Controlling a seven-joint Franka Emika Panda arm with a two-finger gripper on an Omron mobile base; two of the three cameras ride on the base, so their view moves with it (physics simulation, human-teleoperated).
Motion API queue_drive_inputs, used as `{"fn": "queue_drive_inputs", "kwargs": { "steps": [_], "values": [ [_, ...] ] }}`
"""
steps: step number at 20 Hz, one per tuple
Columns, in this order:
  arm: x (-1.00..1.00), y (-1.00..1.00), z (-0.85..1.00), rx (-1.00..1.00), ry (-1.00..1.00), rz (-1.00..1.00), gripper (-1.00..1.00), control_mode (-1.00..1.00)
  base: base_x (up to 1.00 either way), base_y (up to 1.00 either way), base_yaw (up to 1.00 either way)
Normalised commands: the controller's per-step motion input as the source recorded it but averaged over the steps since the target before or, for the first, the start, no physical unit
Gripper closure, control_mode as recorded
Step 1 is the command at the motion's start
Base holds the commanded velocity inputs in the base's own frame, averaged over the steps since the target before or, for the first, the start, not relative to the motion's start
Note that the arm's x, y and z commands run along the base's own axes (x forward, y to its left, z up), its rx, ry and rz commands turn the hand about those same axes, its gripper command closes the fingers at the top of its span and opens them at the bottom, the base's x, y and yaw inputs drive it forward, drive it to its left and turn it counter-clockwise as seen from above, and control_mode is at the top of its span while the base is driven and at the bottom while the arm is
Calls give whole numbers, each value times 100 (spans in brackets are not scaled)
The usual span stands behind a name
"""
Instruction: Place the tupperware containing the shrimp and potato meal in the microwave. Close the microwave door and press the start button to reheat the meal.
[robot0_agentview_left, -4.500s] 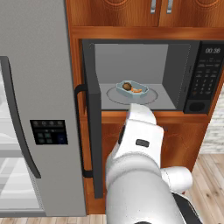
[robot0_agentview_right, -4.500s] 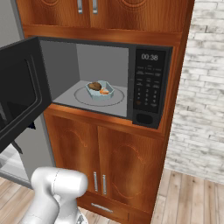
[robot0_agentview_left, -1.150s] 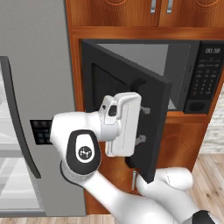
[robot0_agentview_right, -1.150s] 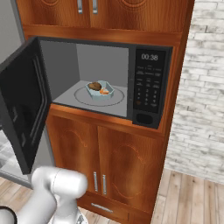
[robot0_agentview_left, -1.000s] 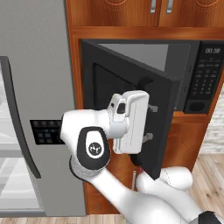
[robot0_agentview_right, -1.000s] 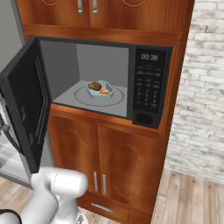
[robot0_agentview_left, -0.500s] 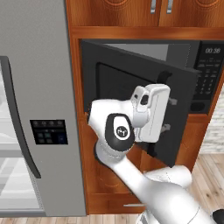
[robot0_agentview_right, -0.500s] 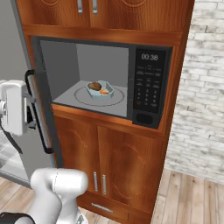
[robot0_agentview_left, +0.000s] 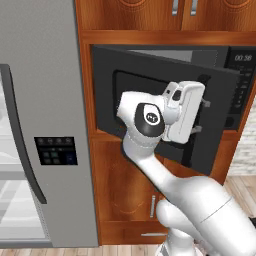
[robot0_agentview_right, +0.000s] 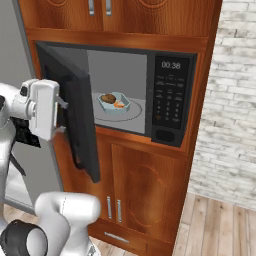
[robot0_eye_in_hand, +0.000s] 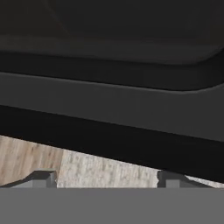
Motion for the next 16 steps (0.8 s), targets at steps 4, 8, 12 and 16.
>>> {"fn": "queue_drive_inputs", "kwargs": {
  "steps": [4,8,12,16],
  "values": [
    [95,-29,1,0,0,2,-100,-100,0,0,0],
    [100,-29,0,0,0,5,-100,-100,0,0,0],
    [97,-27,0,0,-7,9,-100,-100,0,0,0],
    [95,-28,-7,0,-17,16,-100,-100,0,0,0]
  ]
}}
